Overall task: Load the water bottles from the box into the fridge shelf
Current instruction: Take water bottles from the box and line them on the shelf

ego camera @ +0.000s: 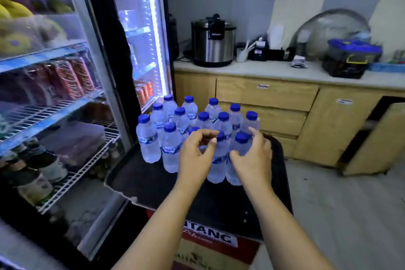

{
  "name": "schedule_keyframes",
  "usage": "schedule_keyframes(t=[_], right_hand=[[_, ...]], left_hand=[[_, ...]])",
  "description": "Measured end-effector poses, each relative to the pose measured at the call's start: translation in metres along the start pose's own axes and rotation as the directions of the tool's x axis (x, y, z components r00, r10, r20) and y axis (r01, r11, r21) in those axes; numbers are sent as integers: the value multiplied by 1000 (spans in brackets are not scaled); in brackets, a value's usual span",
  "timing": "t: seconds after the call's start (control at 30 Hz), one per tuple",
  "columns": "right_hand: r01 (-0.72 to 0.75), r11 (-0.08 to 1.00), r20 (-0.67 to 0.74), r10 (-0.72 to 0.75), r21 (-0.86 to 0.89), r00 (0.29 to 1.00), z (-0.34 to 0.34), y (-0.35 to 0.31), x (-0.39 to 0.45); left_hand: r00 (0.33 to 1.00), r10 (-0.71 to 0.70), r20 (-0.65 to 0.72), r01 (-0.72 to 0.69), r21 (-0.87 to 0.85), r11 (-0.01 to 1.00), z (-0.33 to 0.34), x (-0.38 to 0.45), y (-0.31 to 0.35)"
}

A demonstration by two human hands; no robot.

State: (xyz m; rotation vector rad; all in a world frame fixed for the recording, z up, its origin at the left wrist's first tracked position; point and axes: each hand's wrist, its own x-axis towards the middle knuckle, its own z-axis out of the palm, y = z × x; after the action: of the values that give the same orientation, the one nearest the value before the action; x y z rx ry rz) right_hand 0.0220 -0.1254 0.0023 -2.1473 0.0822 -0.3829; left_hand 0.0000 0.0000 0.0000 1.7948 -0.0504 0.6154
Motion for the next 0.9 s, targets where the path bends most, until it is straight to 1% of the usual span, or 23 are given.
schedule_keyframes(t=[0.07, 0.13, 0.2, 0.3, 0.4, 0.47, 0.57, 0.63, 0.77, 0.8, 0.9], right_hand=[[-64, 996, 56, 61, 55, 997, 5, 4, -1], [-86, 992, 114, 76, 89, 991, 11, 15, -4], [-85, 985, 125, 66, 152, 990, 16, 22, -6], [-62, 969, 104, 38, 240, 994, 16, 28, -6], [-68, 968, 79, 50, 240, 996, 7, 28, -5], [-56, 970, 40, 48, 236, 998, -4, 22, -7], [29, 971, -2, -29, 237, 1000, -22, 4, -13], [81, 965, 14, -88, 251, 996, -32, -11, -20], [127, 953, 84, -155, 274, 984, -38, -37, -32], [133, 952, 103, -166, 274, 981, -39, -41, -35], [175, 936, 184, -239, 304, 953, -35, -48, -39]], left_hand=[[999, -38, -11, 38, -17, 999, 1, -2, -1], [998, -59, -7, 59, -30, 998, 2, -6, -4], [998, -65, -7, 65, -27, 998, 4, -6, -7], [997, -72, 17, 72, 0, 997, 4, -6, -9], [995, -89, 51, 87, 27, 996, 2, -10, -10], [994, -77, 77, 73, 44, 996, 0, -14, -10], [991, -9, 132, 2, 55, 998, -3, -21, -6], [982, 28, 185, -36, 38, 999, -3, -25, -1], [950, -2, 312, 26, -74, 997, -7, -30, 17], [950, -16, 311, 46, -89, 995, -6, -31, 20], [971, -48, 236, 76, -112, 991, -13, -32, 26]])
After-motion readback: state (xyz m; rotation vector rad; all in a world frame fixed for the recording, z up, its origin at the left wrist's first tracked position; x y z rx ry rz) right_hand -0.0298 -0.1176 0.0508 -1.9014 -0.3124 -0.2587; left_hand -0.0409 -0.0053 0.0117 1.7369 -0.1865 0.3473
